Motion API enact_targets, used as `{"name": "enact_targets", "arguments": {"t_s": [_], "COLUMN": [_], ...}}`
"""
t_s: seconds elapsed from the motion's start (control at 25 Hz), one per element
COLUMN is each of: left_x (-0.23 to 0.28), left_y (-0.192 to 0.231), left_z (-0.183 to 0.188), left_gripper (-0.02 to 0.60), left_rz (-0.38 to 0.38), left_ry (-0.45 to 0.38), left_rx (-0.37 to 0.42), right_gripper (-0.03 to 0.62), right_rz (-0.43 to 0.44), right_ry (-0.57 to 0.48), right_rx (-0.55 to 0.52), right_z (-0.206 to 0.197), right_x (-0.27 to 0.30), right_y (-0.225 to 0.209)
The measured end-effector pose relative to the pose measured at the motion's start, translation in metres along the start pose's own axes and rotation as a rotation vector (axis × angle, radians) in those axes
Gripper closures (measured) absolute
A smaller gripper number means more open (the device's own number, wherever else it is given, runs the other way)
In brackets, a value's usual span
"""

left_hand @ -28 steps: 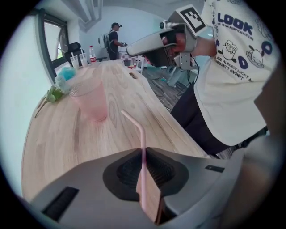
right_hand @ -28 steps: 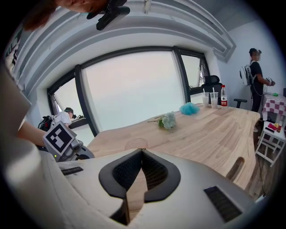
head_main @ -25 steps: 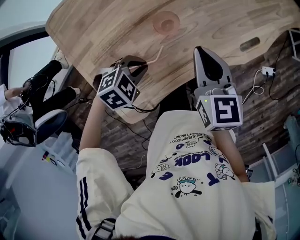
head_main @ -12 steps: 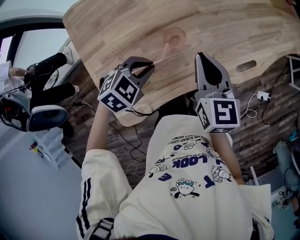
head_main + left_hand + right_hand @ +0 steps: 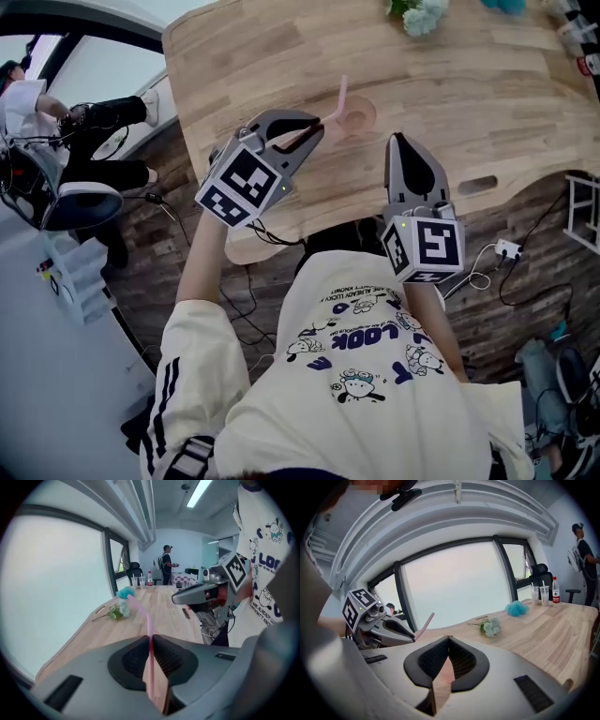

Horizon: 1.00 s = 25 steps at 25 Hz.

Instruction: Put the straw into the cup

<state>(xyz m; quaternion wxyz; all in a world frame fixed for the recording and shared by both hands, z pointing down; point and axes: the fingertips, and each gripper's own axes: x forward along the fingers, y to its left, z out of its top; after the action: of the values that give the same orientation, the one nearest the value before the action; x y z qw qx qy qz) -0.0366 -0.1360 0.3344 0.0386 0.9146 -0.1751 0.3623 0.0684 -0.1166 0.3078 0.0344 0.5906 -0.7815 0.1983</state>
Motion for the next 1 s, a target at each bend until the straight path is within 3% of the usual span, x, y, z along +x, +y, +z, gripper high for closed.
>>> {"name": "enact_targets", "arguments": {"t_s": [0.48, 0.84, 1.0], "left_x": [-0.013, 0.003, 0.016], "left_y": [0.034, 0.039, 0.033], "left_z": [0.087, 0.107, 0.099], "left_gripper": [0.518, 0.518, 0.517], "left_rz": [0.118, 0.155, 0.167], "left_ry": [-0.358, -0.573, -0.599], "left_rx": [-0.176, -0.303, -0.317], "right_gripper": [0.595, 0.595, 0.595], "right_rz": [0.006, 0.000, -0.004], "right_ry": [-0.038, -0.042, -0.039], "right_rx": [0.008, 0.014, 0.016], "right_z": [0.014, 0.012, 0.009], "right_x": [-0.002, -0.009, -0.013], "right_y": [-0.019, -0.032, -0.034]}}
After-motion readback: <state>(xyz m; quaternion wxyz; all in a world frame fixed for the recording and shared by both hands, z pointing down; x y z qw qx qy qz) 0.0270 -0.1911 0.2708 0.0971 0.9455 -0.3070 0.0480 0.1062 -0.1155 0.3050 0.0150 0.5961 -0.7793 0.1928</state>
